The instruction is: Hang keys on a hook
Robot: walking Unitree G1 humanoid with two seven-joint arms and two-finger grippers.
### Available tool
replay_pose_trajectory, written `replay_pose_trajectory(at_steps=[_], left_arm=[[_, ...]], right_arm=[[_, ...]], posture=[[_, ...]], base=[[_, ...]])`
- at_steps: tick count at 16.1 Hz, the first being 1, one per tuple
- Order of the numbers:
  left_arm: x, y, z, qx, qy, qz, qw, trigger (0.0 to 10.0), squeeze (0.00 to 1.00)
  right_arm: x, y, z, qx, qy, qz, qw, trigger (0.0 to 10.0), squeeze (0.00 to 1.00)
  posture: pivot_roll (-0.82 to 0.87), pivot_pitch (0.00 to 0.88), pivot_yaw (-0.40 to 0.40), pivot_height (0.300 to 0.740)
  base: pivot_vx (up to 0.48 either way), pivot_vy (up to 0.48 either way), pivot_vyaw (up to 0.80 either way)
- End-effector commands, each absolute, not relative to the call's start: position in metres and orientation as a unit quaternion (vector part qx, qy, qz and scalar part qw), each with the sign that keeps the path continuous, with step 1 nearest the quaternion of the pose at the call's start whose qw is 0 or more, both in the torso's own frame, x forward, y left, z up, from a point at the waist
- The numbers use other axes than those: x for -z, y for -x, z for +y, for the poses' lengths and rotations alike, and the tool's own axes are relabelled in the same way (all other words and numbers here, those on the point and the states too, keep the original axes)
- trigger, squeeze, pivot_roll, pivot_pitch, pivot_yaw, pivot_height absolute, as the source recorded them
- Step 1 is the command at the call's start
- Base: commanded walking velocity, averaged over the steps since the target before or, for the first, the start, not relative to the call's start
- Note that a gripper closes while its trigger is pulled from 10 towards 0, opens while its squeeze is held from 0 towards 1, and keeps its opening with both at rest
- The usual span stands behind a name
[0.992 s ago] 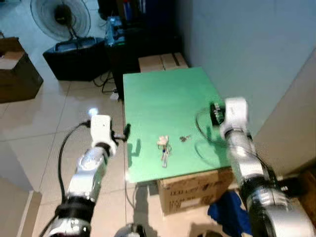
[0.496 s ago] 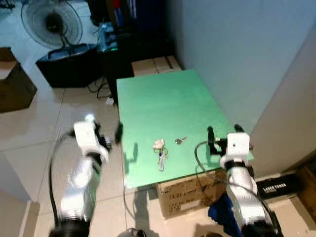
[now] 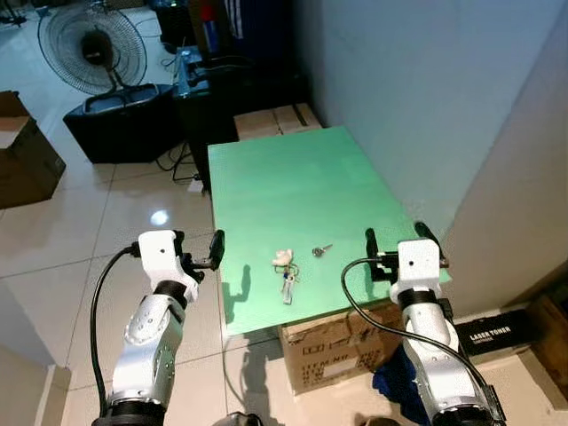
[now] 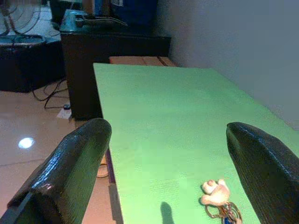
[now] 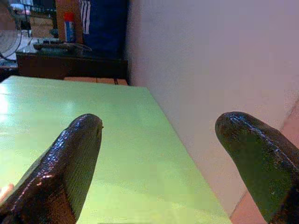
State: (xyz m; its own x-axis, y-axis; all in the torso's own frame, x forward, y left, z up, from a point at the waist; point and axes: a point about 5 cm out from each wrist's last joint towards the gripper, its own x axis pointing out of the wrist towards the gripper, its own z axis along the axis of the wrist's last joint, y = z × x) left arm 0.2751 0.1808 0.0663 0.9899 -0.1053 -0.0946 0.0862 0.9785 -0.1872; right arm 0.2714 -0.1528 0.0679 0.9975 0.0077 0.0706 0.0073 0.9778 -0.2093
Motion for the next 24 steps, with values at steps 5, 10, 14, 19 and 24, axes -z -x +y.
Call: replay_pose_trajectory(at_steps=[5, 10, 14, 19, 24], left_arm=[[-0.07, -0.278, 0.165, 0.078, 0.015, 0.058, 0.995, 10.0, 0.0], [-0.069, -0.275, 0.16, 0.089, -0.006, 0.057, 0.994, 10.0, 0.0], [-0.07, -0.272, 0.154, 0.105, -0.025, 0.053, 0.993, 10.0, 0.0], [-0.071, -0.273, 0.152, 0.115, -0.036, 0.054, 0.991, 10.0, 0.0], [-0.076, -0.278, 0.155, 0.106, -0.037, 0.05, 0.992, 10.0, 0.0]], right_arm=[[-0.086, -0.28, -0.138, -0.023, 0.096, -0.05, 0.994, 10.0, 0.0], [-0.08, -0.275, -0.136, -0.027, 0.096, -0.032, 0.994, 10.0, 0.0], [-0.078, -0.273, -0.137, -0.026, 0.097, -0.025, 0.995, 10.0, 0.0], [-0.076, -0.276, -0.136, -0.024, 0.098, -0.015, 0.995, 10.0, 0.0], [-0.075, -0.281, -0.129, -0.029, 0.102, -0.01, 0.994, 10.0, 0.0]], posture=[[-0.16, 0.0, 0.127, 0.74], [-0.16, 0.0, 0.134, 0.74], [-0.16, 0.0, 0.141, 0.74], [-0.16, 0.0, 0.145, 0.74], [-0.16, 0.0, 0.145, 0.74]], base=[[0.0, 0.0, 0.0], [0.461, 0.0, 0.0], [0.475, 0.0, 0.0], [0.158, -0.332, 0.0], [0.0, 0.0, 0.0]])
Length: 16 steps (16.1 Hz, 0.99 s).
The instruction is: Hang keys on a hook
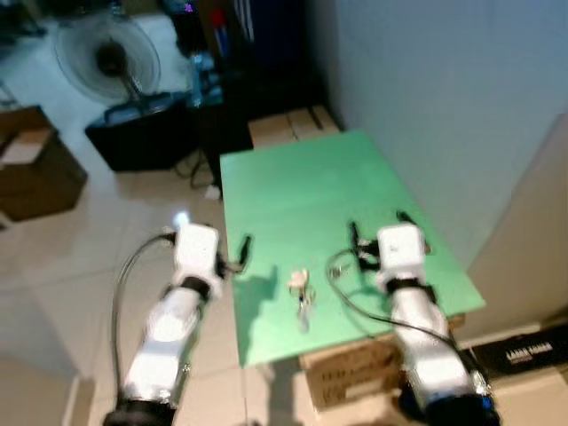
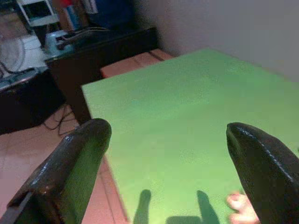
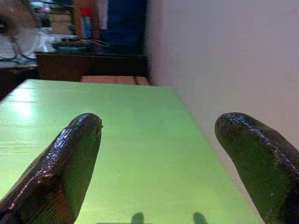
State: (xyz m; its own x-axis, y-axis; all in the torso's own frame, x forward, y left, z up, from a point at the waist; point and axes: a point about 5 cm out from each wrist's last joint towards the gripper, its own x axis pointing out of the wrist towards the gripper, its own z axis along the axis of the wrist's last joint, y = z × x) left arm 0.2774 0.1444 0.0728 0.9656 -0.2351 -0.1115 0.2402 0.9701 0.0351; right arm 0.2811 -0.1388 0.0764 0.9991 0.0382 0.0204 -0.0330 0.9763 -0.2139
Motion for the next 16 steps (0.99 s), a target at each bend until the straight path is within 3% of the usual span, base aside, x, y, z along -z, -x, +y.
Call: replay_pose_trajectory(at_steps=[1, 6, 9, 16], left_arm=[[-0.075, -0.277, 0.156, 0.105, -0.036, 0.05, 0.993, 10.0, 0.0], [-0.074, -0.278, 0.161, 0.101, -0.042, 0.051, 0.993, 10.0, 0.0], [-0.074, -0.28, 0.163, 0.098, -0.044, 0.049, 0.993, 10.0, 0.0], [-0.07, -0.266, 0.171, 0.097, -0.056, 0.061, 0.992, 10.0, 0.0]], right_arm=[[-0.074, -0.282, -0.129, -0.028, 0.101, -0.007, 0.995, 10.0, 0.0], [-0.098, -0.302, -0.12, -0.036, 0.095, -0.039, 0.994, 10.0, 0.0], [-0.126, -0.32, -0.105, -0.066, 0.09, -0.087, 0.99, 10.0, 0.0], [-0.185, -0.382, -0.057, -0.11, 0.079, -0.102, 0.986, 10.0, 0.0]], posture=[[-0.16, 0.0, 0.147, 0.74], [-0.15, 0.0, 0.154, 0.74], [-0.13, 0.0, 0.153, 0.74], [-0.06, 0.0, 0.158, 0.74]], base=[[0.0, 0.0, 0.0], [0.0, 0.0, 0.0], [0.0, 0.0, 0.0], [0.0, 0.0, 0.0]])
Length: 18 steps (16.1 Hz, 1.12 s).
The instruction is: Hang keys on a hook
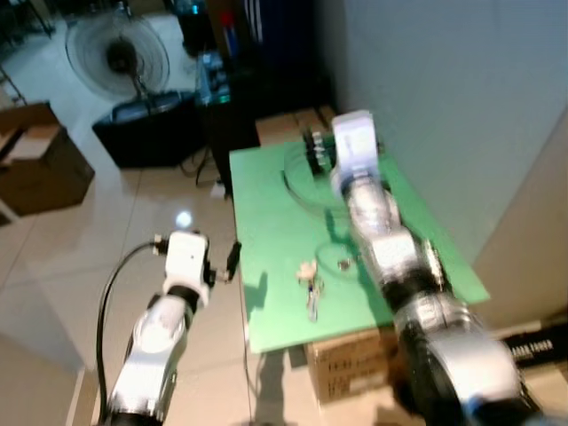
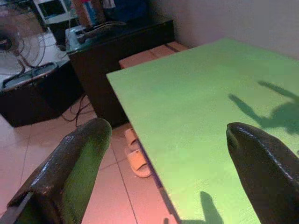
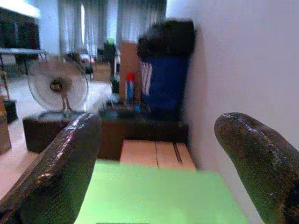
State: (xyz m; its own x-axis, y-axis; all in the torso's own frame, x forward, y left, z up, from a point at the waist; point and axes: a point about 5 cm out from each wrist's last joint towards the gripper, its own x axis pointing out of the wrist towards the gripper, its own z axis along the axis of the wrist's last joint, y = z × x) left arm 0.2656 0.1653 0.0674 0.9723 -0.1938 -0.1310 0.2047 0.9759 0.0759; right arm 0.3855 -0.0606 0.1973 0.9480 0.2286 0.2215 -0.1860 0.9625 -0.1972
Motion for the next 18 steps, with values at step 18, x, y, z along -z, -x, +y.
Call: replay_pose_trajectory(at_steps=[18], left_arm=[[-0.079, -0.206, 0.175, 0.098, -0.061, 0.105, 0.988, 10.0, 0.0]], right_arm=[[-0.1, -0.372, -0.082, -0.043, 0.116, 0.098, 0.987, 10.0, 0.0]], posture=[[0.06, 0.15, 0.178, 0.74]], base=[[0.0, 0.0, 0.0]])
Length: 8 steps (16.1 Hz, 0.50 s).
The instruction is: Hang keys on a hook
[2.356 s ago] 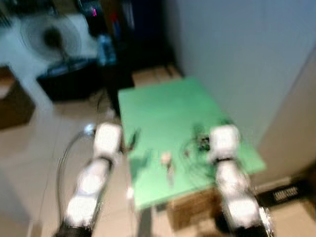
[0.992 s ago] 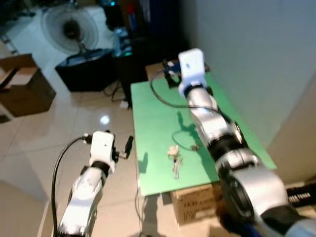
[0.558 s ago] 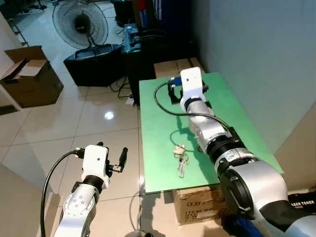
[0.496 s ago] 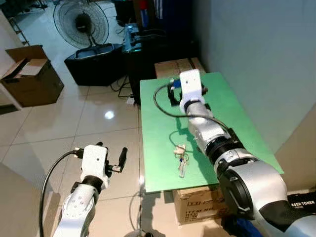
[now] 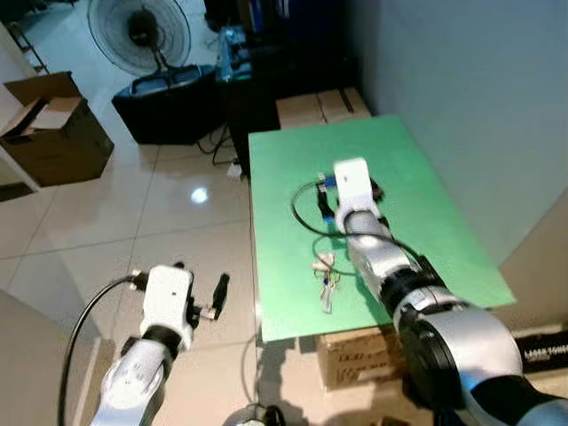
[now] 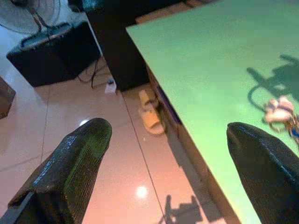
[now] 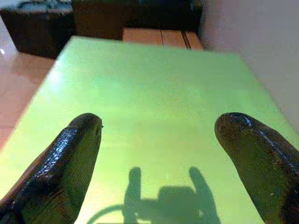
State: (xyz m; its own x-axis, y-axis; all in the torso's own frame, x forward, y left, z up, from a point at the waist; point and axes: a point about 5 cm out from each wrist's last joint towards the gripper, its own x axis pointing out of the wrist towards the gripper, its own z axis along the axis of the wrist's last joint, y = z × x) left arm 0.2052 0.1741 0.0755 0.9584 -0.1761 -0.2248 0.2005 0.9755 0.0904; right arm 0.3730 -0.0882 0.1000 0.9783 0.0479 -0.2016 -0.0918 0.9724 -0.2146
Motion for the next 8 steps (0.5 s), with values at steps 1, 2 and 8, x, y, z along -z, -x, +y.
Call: replay_pose_trajectory(at_steps=[1, 2, 8], left_arm=[[-0.079, -0.204, 0.176, 0.098, -0.062, 0.109, 0.987, 10.0, 0.0], [-0.079, -0.199, 0.177, 0.098, -0.063, 0.115, 0.987, 10.0, 0.0], [-0.084, -0.164, 0.189, 0.102, -0.066, 0.154, 0.981, 10.0, 0.0]], right_arm=[[-0.098, -0.371, -0.082, -0.042, 0.118, 0.102, 0.987, 10.0, 0.0], [-0.094, -0.369, -0.083, -0.038, 0.118, 0.107, 0.987, 10.0, 0.0], [-0.069, -0.354, -0.087, -0.019, 0.113, 0.144, 0.983, 10.0, 0.0]], posture=[[0.06, 0.156, 0.18, 0.74], [0.07, 0.173, 0.185, 0.74], [0.1, 0.279, 0.221, 0.74]], base=[[0.0, 0.0, 0.0], [0.0, 0.0, 0.0], [0.0, 0.0, 0.0]])
